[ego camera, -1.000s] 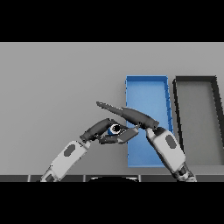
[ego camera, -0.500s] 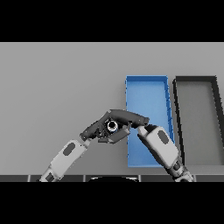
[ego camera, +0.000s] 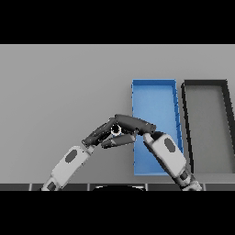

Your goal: Pick up the blue pipe and place it into the blue bin.

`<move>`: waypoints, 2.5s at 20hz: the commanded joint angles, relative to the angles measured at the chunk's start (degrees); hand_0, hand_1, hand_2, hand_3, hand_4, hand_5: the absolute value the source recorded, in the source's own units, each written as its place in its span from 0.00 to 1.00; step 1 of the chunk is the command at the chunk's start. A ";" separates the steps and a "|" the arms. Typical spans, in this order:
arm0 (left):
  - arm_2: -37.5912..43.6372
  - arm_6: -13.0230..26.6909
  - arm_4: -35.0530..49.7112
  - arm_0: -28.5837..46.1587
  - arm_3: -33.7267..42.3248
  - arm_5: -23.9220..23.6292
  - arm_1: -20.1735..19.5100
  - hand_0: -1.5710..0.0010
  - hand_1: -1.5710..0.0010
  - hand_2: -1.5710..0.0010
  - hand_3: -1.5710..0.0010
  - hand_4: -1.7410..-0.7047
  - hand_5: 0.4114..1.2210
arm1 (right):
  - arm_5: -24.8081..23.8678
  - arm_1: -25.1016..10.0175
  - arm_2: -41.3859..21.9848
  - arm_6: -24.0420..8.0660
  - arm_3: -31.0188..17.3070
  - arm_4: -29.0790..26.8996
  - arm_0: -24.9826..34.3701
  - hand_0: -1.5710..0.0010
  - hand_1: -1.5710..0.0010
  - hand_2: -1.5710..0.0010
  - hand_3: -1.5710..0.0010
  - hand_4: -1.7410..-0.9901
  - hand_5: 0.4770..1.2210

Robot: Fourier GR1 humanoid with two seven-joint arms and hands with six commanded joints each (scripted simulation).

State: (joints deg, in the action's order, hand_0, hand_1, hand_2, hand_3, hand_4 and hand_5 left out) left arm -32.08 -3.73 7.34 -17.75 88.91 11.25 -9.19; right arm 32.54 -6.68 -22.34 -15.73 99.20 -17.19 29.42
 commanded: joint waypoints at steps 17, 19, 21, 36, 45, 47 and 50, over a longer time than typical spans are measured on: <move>-1.55 3.12 -7.18 -1.65 -2.03 2.48 -3.85 0.98 0.98 0.98 0.98 0.82 0.22 | 4.18 4.21 3.13 -1.11 0.70 1.78 -1.06 0.00 0.00 0.00 0.00 0.33 1.00; -1.69 4.30 -7.67 -1.37 -2.31 1.67 -3.34 0.99 0.99 0.99 0.99 0.81 0.19 | 3.82 4.77 3.76 -2.23 0.75 0.64 -1.15 0.00 0.00 0.00 0.00 0.34 1.00; -1.32 5.56 -7.64 -1.55 -2.47 1.32 -3.47 0.99 0.99 0.99 0.99 0.81 0.18 | 2.43 5.53 4.50 -5.91 1.50 -2.09 -0.09 0.00 0.00 0.00 0.00 0.33 1.00; -2.39 6.33 -7.18 0.53 -0.31 2.45 -4.53 1.00 1.00 1.00 1.00 0.81 0.10 | -20.33 -9.04 22.08 -14.43 -5.16 -29.00 28.84 0.00 0.00 0.00 0.00 0.01 0.85; -0.97 7.08 -5.68 0.01 -0.57 2.78 -4.84 1.00 1.00 1.00 1.00 0.81 0.10 | -22.33 -14.97 28.07 -14.67 -22.51 -17.50 22.57 0.00 0.00 0.00 0.00 0.00 0.86; -1.28 7.51 -5.50 0.43 -0.27 3.01 -4.77 1.00 1.00 1.00 1.00 0.82 0.09 | -23.18 -14.02 27.25 -15.77 -21.85 -16.10 18.76 0.00 0.00 0.00 0.00 0.00 0.87; -0.98 7.12 -5.58 -0.18 -1.35 3.08 -4.54 1.00 1.00 1.00 1.00 0.82 0.08 | -25.93 -13.09 26.57 -19.22 -20.69 -14.09 12.21 0.00 0.00 0.00 0.00 0.00 0.86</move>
State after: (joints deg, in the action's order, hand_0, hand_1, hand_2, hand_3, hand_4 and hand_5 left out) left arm -33.05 3.31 1.77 -17.91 87.56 14.33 -13.73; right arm 6.71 -19.73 4.21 -34.94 78.47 -31.29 41.51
